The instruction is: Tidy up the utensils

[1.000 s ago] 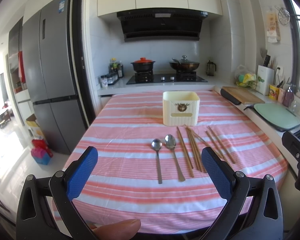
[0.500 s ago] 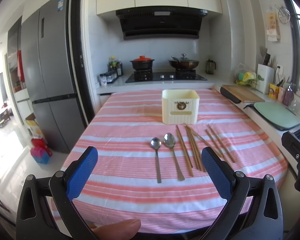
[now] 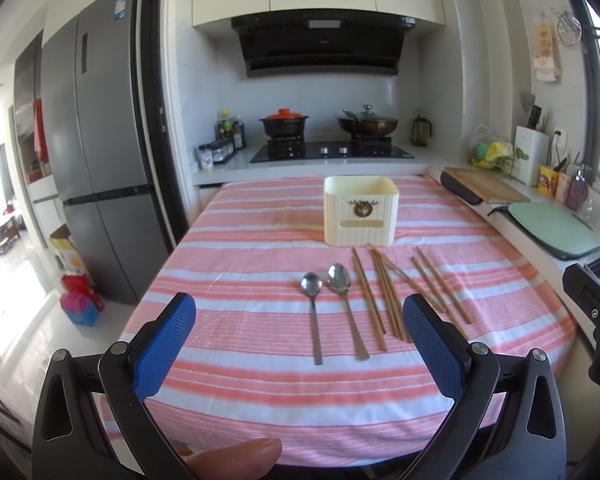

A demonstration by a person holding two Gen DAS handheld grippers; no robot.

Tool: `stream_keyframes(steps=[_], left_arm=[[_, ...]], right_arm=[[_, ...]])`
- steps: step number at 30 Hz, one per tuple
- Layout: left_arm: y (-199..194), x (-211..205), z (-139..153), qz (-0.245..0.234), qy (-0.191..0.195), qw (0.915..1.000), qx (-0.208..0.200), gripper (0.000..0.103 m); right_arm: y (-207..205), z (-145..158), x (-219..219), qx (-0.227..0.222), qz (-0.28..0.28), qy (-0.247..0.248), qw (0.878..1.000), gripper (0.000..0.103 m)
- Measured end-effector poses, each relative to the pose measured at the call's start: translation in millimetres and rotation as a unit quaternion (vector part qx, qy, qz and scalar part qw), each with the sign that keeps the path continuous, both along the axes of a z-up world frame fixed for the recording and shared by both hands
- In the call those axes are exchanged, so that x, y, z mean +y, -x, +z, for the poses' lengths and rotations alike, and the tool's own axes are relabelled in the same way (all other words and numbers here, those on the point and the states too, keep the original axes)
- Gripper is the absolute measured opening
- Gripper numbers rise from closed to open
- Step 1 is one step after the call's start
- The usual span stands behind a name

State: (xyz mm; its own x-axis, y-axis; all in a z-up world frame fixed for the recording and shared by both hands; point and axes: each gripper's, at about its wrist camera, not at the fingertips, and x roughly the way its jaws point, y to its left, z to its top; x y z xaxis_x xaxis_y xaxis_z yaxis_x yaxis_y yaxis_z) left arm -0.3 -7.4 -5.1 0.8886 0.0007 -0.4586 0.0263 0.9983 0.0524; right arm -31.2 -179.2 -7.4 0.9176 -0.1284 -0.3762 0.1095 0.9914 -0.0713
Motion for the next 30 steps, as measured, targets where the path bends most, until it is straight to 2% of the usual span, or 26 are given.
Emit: stream_keyframes(steps=[22, 30], left_arm=[[-3.9, -0.2, -9.3, 0.005, 0.003, 1.0, 0.006, 0.103], [-12.8, 6.8, -13.2, 0.014, 0.015, 0.9996, 0.02, 0.103]], right_arm=[[-1.7, -1.6, -0.4, 0.005, 0.001, -0.002, 1.0, 0.103], [-5.3, -3.8, -1.2, 0.011, 0.002, -0.005, 1.0, 0.103]])
